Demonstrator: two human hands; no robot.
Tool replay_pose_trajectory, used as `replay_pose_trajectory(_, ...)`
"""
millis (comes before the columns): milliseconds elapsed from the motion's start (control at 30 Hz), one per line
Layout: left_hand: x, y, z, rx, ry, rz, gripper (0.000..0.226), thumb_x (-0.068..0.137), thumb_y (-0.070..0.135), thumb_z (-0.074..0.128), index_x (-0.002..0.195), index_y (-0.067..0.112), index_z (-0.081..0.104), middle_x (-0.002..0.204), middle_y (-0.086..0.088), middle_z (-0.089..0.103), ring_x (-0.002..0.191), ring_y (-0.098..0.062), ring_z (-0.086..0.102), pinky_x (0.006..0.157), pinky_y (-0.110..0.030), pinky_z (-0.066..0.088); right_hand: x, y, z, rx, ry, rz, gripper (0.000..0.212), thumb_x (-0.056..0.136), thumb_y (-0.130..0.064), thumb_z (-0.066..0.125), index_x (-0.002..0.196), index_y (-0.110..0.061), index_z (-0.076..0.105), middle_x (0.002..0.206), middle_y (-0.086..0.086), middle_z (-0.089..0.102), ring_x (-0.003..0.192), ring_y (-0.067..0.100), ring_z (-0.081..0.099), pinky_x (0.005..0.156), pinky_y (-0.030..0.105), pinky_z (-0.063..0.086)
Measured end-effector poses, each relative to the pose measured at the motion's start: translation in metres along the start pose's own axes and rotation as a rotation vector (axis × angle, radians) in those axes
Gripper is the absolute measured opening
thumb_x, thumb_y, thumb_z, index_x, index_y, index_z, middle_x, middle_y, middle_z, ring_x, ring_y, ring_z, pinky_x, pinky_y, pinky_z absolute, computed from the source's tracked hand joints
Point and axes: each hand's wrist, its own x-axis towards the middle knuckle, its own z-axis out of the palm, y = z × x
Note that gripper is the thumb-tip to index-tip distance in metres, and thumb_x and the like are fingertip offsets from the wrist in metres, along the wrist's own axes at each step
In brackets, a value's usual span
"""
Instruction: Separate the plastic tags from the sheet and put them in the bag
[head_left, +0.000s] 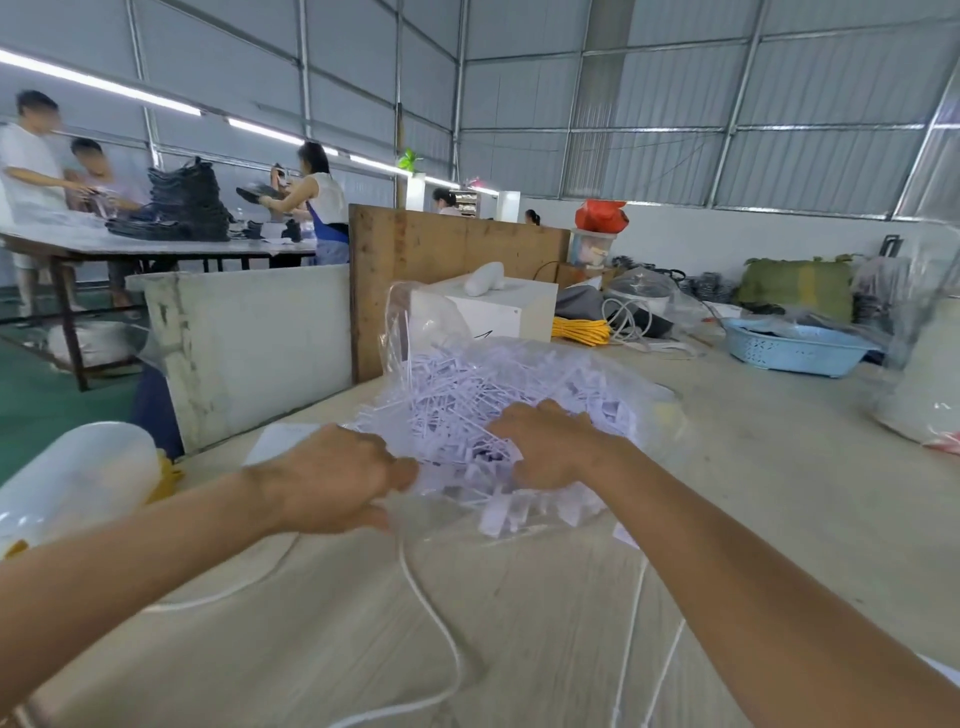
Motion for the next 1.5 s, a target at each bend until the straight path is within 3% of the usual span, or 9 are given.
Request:
replay_pose_trajectory(133,0.002,-0.015,-0.006,0.011,0.129,-0.016,0.023,0.098,0.038,0.04,0.108,0.033,0.06,0.104,0.009,0.064,0.107,-0.01,0.053,0.069,-0.027,0.042,-0.014,-0.02,-0.009,0.402,0.005,-0.196,0.077,0.085,-0.028,0.062,0.147,-0.036,0.018,0.157,-0.005,0.013,0.146,0.02,0.005,0.116,0.048,0.012)
replay_pose_trajectory(267,-0.008,-0.021,-0.034,-0.09,0.414,0.269,0.026,0.058,0.022,0.088,0.069,0.038,0.07,0.061,0.017,0.063,0.06,-0.007,0.063,0.043,-0.013,0.034,-0.001,-0.045,0.011,0.025,-0.027,-0.126,0.063,0.093,-0.051,0.042,0.145,-0.05,0.004,0.158,-0.001,-0.015,0.144,0.031,-0.018,0.104,0.073,-0.006)
replay_pose_trajectory(500,-0.022,-0.036,-0.044,-0.118,0.153,0.183,0.017,0.09,0.033,0.055,0.091,0.036,0.071,0.086,0.016,0.068,0.086,-0.004,0.054,0.068,-0.008,0.024,0.03,-0.019,0.002,0.131,-0.247,-0.022,0.057,0.09,-0.069,0.021,0.143,-0.048,0.025,0.157,-0.011,-0.014,0.144,0.024,-0.017,0.112,0.064,-0.003)
replay_pose_trajectory(733,-0.032,-0.019,-0.043,-0.203,-0.054,0.178,0.019,0.087,0.041,0.061,0.082,0.023,0.066,0.082,0.015,0.064,0.084,0.001,0.051,0.082,-0.013,0.024,0.027,-0.034,0.021,-0.112,-0.063,0.139,0.054,0.098,-0.048,0.033,0.142,-0.057,0.003,0.155,-0.01,-0.025,0.141,0.037,-0.023,0.093,0.083,0.005)
replay_pose_trajectory(900,-0.016,-0.015,-0.059,-0.245,-0.128,-0.021,0.098,0.056,0.097,0.011,0.085,0.022,0.067,0.081,0.008,0.068,0.073,-0.007,0.057,0.083,-0.022,0.039,-0.019,-0.022,-0.007,0.155,0.155,-0.077,0.056,0.089,-0.066,0.032,0.141,-0.047,0.03,0.159,-0.01,0.001,0.146,0.021,0.005,0.112,0.062,0.011)
replay_pose_trajectory(1033,0.028,0.0,-0.057,-0.441,0.325,-0.002,0.068,0.088,0.068,0.025,0.093,0.015,0.067,0.094,-0.001,0.066,0.088,-0.019,0.06,0.078,-0.028,0.043,-0.074,-0.004,-0.022,0.298,0.096,-0.178,0.075,0.061,-0.083,0.048,0.12,-0.038,0.061,0.127,-0.013,0.058,0.11,0.008,0.054,0.088,0.03,0.044)
replay_pose_trajectory(1167,0.096,0.046,-0.036,-0.243,0.079,0.196,0.061,0.092,0.045,0.052,0.146,0.027,0.03,0.156,0.0,0.02,0.142,-0.019,0.021,0.113,-0.035,0.024,-0.094,0.004,-0.011,-0.27,0.006,-0.112,0.045,0.077,-0.051,0.066,0.113,-0.025,0.063,0.109,-0.003,0.065,0.101,0.019,0.058,0.078,0.031,0.039)
replay_pose_trajectory(1300,0.148,0.081,-0.016,-0.132,-0.023,0.198,0.078,0.095,0.03,0.05,0.148,0.037,-0.007,0.155,0.01,-0.023,0.144,-0.025,-0.019,0.112,-0.058,-0.005,-0.103,0.013,-0.011,-0.298,0.14,-0.092,0.023,0.09,-0.012,0.048,0.103,-0.024,0.064,0.11,0.0,0.063,0.102,0.024,0.058,0.068,0.028,0.029)
replay_pose_trajectory(1500,0.168,0.061,0.0,0.051,0.01,0.024,0.084,0.096,0.039,0.044,0.135,0.049,-0.03,0.153,0.008,-0.031,0.144,-0.027,-0.019,0.104,-0.073,0.009,-0.141,0.032,-0.038,-0.259,0.144,-0.086,0.025,0.085,-0.006,0.048,0.096,-0.021,0.064,0.102,-0.004,0.067,0.098,0.021,0.058,0.067,0.029,0.036)
